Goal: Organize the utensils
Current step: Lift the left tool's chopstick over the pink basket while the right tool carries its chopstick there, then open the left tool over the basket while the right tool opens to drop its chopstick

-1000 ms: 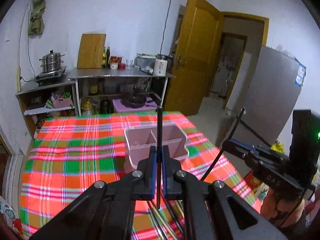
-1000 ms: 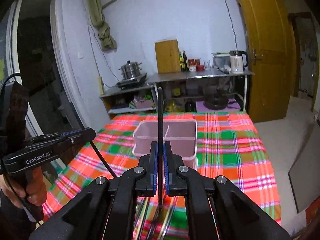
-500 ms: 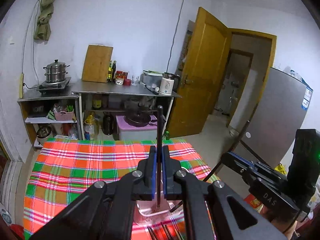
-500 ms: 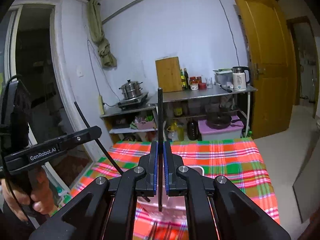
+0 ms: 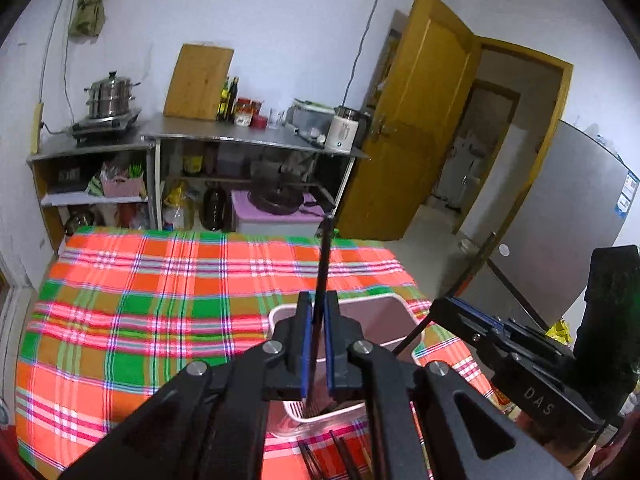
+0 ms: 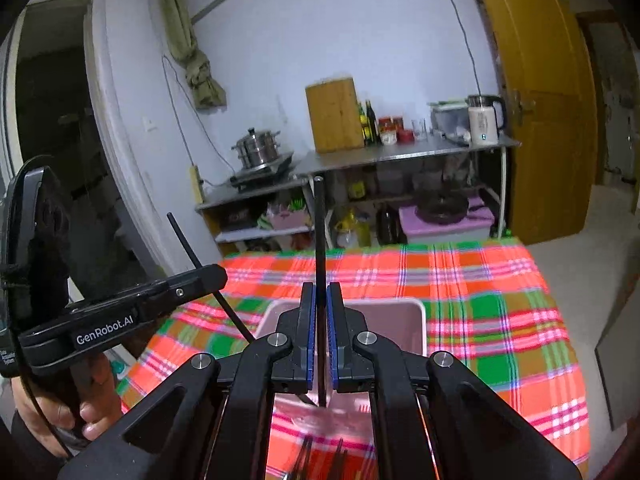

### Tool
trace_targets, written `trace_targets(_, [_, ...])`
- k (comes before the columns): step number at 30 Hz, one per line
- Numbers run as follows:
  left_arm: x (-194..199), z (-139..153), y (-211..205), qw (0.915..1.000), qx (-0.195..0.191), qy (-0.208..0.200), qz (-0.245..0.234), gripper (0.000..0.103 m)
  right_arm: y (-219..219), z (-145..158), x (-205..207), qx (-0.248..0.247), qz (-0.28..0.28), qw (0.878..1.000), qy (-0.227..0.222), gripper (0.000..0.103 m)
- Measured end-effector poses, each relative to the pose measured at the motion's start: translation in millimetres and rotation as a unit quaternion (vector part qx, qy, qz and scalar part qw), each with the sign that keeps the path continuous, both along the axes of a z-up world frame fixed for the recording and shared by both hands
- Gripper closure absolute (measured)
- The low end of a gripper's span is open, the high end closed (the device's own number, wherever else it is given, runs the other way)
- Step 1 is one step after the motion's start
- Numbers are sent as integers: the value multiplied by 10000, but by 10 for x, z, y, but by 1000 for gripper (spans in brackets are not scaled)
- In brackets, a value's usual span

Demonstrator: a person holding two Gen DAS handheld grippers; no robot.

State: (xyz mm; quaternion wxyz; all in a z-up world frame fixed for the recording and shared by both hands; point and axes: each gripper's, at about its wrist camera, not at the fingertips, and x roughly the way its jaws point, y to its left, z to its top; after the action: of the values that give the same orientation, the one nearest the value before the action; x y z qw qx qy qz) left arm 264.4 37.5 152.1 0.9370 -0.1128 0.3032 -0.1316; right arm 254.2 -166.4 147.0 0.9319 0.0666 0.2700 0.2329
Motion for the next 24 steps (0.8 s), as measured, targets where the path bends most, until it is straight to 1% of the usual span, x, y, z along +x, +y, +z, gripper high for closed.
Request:
trace_targets(2, [-5, -57, 9, 10000, -4, 23, 26, 93, 0, -78, 14, -33, 4, 9999, 107, 97])
trace_targets(4, [-36, -70, 24, 10000, -29, -22, 44, 81, 18, -129, 9, -89, 20, 9998, 153, 96])
trace_targets(5, [-41, -65, 32, 10000, -45, -41, 46, 78, 24, -153, -9, -111, 13, 9998, 155, 95])
trace_targets(6, [-67, -56, 40, 9999, -57, -69, 62, 72, 21, -162, -28, -122, 10, 9998, 149, 91])
trace_targets(7, [-103, -46, 50, 9999, -74, -109, 76, 70, 13, -165, -46, -119, 14, 9998, 150, 89])
trace_targets(10, [-190, 14, 66, 9996, -78, -231, 122, 65, -13, -151, -94, -87, -3, 9999, 145, 88])
trace_targets(13, [-306, 69, 97, 9992, -51, -365, 173, 63, -55, -108, -174, -46, -54, 9999, 104, 87])
trace_targets(17, [-492, 108, 112, 9986, -65, -477, 210, 62, -130, -46, -337, 12, -49, 10000, 22, 83])
trace_targets(24, [-876, 0, 123, 9985, -47, -487, 237, 62, -342, 24, -716, 203, -117, 9996, -123, 83])
